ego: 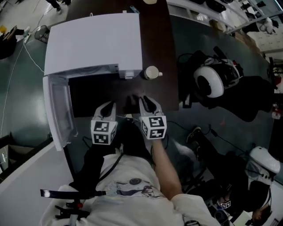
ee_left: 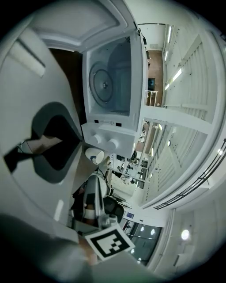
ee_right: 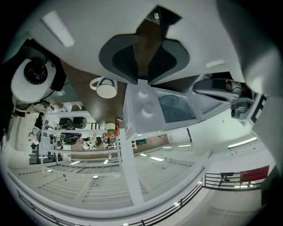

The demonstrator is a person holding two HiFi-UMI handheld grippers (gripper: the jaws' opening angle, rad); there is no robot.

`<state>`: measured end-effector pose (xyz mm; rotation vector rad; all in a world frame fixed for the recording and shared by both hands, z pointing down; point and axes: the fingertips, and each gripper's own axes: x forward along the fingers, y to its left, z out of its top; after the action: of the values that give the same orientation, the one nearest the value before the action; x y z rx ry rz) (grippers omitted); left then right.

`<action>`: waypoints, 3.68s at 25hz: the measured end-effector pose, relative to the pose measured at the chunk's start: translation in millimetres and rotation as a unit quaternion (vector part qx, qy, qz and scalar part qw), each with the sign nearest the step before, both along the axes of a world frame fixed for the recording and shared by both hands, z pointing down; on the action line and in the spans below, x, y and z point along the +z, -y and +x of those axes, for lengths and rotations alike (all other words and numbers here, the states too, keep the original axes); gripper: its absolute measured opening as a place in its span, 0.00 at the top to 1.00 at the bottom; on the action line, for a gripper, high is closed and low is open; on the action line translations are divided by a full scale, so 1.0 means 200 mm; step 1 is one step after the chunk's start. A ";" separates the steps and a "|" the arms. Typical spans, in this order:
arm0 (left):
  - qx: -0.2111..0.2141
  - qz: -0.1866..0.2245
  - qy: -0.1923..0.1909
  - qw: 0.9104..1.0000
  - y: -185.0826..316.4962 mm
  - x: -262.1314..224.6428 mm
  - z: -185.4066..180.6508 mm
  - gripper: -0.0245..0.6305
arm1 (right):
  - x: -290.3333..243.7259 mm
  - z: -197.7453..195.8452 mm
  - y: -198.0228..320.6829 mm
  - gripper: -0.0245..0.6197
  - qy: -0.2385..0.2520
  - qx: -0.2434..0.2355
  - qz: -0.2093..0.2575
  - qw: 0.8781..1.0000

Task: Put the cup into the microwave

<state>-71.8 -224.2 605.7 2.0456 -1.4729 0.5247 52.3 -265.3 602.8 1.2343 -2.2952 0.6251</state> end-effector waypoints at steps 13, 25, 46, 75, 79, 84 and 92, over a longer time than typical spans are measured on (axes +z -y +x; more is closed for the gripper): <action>-0.023 -0.050 0.027 0.998 0.00 0.13 0.04 0.96 | 0.44 0.24 0.57 0.45 -0.016 0.066 -0.037 0.997; -0.034 -0.080 0.035 0.996 -0.07 0.15 -0.01 0.96 | 0.49 0.14 0.71 0.32 -0.010 0.101 -0.052 0.993; -0.037 -0.067 0.038 0.996 -0.12 0.15 -0.02 0.96 | 0.42 0.14 0.54 0.32 -0.045 0.037 0.006 0.998; -0.161 0.065 0.017 0.985 -0.11 -0.32 -0.53 0.96 | -0.29 -0.68 -0.09 0.32 0.021 -0.139 0.051 0.989; -0.174 0.042 0.018 0.984 -0.14 -0.26 -0.62 0.96 | -0.25 -0.80 -0.10 0.32 0.016 -0.164 0.038 0.986; -0.179 0.012 0.015 0.984 -0.12 -0.12 -0.68 0.96 | -0.15 -0.91 -0.04 0.32 0.009 -0.181 0.028 0.983; -0.184 -0.050 0.003 0.982 -0.08 0.10 -0.76 0.96 | 0.03 -1.10 0.10 0.32 0.003 -0.207 0.012 0.978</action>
<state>-222.9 -207.3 626.2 1.6420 -1.7397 0.4409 -168.6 -284.4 608.9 0.7240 -2.4674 0.4486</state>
